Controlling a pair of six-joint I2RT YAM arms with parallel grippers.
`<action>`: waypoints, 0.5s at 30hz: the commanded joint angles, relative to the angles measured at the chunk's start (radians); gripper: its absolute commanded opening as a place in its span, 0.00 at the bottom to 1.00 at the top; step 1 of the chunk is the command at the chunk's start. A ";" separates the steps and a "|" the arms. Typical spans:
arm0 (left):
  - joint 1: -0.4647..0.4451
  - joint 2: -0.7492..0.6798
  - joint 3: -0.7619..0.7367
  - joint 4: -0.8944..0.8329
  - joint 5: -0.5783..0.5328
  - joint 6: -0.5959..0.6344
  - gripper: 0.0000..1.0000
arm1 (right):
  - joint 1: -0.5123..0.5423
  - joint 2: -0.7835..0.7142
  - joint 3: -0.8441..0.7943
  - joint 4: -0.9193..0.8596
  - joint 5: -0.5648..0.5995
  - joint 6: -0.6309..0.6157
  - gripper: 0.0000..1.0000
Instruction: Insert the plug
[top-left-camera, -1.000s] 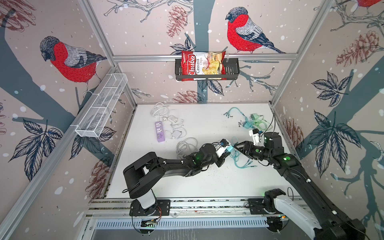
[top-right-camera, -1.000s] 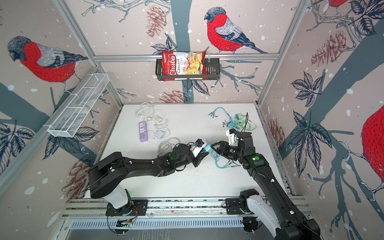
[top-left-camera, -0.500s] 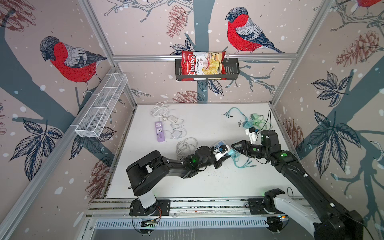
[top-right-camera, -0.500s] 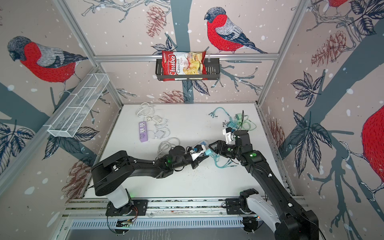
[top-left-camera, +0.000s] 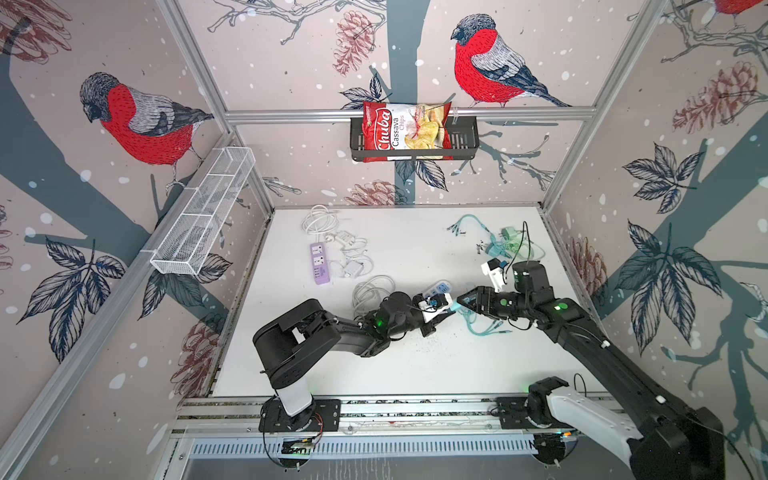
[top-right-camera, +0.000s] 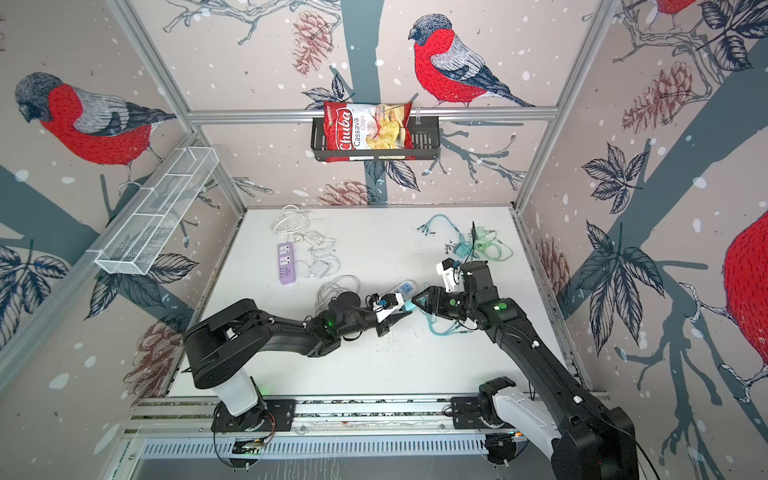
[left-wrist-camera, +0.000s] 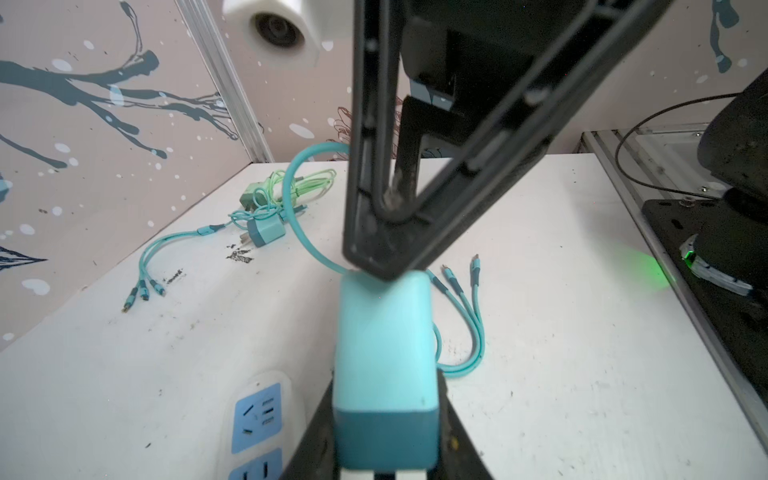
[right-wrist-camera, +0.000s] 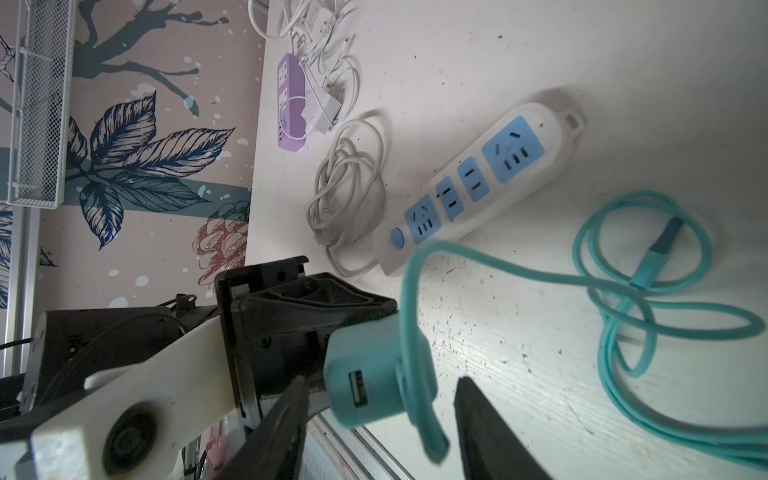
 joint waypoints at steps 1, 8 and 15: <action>0.003 0.013 -0.015 0.120 0.029 0.038 0.16 | 0.016 0.014 0.017 0.016 -0.020 -0.027 0.57; 0.005 0.028 -0.040 0.193 0.014 0.062 0.16 | 0.042 0.028 0.026 0.003 -0.008 -0.050 0.56; 0.007 0.022 -0.063 0.233 -0.005 0.079 0.16 | 0.047 0.054 0.017 0.006 -0.022 -0.069 0.55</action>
